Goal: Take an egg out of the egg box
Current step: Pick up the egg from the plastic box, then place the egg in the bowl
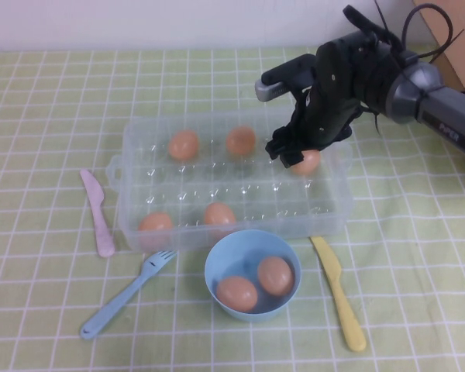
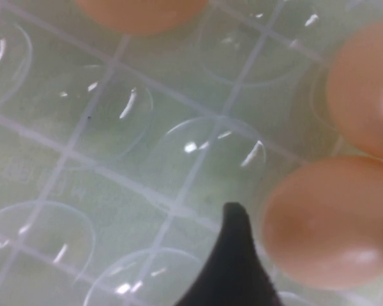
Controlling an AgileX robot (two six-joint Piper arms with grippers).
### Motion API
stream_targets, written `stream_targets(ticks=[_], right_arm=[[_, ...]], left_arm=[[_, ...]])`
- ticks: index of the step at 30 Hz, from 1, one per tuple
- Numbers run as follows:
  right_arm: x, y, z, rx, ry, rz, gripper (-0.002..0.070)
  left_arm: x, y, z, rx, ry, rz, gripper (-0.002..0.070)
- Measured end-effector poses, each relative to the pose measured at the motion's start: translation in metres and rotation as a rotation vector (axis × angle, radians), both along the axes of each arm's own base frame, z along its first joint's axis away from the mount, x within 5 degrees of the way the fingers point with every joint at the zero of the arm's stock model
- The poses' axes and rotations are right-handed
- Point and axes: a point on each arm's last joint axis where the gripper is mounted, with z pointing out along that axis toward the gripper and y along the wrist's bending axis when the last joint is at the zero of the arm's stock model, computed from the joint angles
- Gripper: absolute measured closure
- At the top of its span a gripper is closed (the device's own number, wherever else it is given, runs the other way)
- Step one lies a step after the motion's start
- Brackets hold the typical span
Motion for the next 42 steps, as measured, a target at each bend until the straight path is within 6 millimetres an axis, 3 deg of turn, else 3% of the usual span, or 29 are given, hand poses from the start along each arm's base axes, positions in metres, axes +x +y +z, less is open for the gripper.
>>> stream_targets(ticks=[13,17,21,26,29,32,38,42], right_arm=[[0.007,0.002,-0.016,-0.004,0.001,0.0,0.0197],[0.007,0.002,-0.017,-0.005,0.003,0.0,0.0229],[0.006,0.002,-0.018,-0.011,0.011,0.0,0.0306],[0.006,0.0,-0.011,-0.02,0.027,-0.005,0.0305],[0.005,0.0,0.007,-0.016,0.027,-0.009,0.0306],[-0.003,0.0,0.039,-0.008,0.016,0.011,0.0306],[-0.046,0.015,0.109,0.171,0.024,0.205,0.0306],[-0.081,0.031,0.131,0.32,0.072,0.346,0.0306]], left_arm=[[0.0,0.0,0.0,0.0,0.0,0.0,0.0679],[0.0,0.0,0.0,0.0,0.0,0.0,0.0679],[0.0,0.0,0.0,0.0,0.0,0.0,0.068],[0.0,0.0,0.0,0.0,0.0,0.0,0.0679],[0.0,0.0,0.0,0.0,0.0,0.0,0.068],[0.0,0.0,0.0,0.0,0.0,0.0,0.068],[0.0,0.0,0.0,0.0,0.0,0.0,0.0679],[0.0,0.0,0.0,0.0,0.0,0.0,0.0679]])
